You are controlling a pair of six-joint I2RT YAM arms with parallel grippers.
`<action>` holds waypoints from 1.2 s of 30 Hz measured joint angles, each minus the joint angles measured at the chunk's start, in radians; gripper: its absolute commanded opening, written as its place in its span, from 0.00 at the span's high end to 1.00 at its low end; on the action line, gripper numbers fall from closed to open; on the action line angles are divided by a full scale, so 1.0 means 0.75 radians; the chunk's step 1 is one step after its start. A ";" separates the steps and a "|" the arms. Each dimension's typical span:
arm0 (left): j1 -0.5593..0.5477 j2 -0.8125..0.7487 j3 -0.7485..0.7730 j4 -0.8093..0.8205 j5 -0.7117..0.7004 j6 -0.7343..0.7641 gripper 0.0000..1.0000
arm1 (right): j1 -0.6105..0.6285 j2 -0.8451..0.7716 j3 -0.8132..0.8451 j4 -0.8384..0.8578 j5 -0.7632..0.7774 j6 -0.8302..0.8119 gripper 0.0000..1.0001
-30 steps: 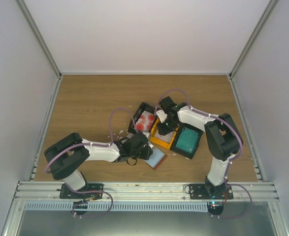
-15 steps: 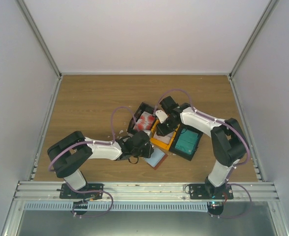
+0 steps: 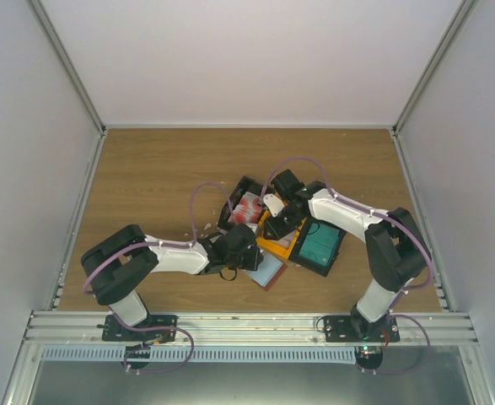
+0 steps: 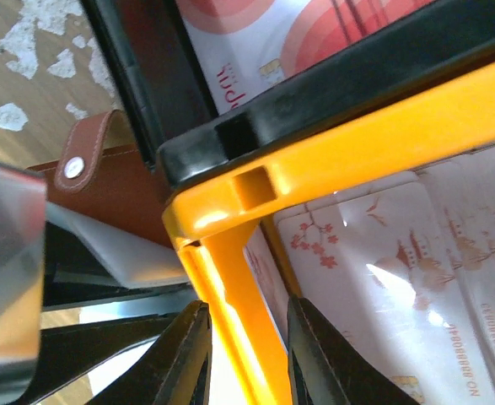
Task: Put the credit cards into the card holder
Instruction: Pick up the credit card from the storage box.
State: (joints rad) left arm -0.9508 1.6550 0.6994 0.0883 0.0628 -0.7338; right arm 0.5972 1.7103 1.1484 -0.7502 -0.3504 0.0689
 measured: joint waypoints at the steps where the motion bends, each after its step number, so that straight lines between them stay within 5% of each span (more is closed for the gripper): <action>1: 0.000 0.000 -0.001 0.000 0.001 -0.001 0.81 | 0.001 -0.005 -0.005 0.002 -0.007 0.001 0.73; 14: 0.006 -0.043 -0.071 0.052 0.000 -0.049 0.81 | 0.013 -0.052 -0.079 0.023 -0.081 0.033 0.73; 27: 0.006 -0.069 -0.108 0.070 -0.002 -0.056 0.82 | 0.040 -0.061 -0.073 0.076 0.063 0.068 0.53; 36: 0.007 -0.128 -0.162 0.058 -0.008 -0.079 0.82 | 0.102 -0.011 -0.074 0.070 0.064 0.028 0.58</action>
State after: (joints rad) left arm -0.9459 1.5593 0.5777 0.1322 0.0570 -0.7933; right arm 0.6735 1.7020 1.0927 -0.6975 -0.3027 0.0902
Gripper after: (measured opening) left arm 0.184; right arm 0.443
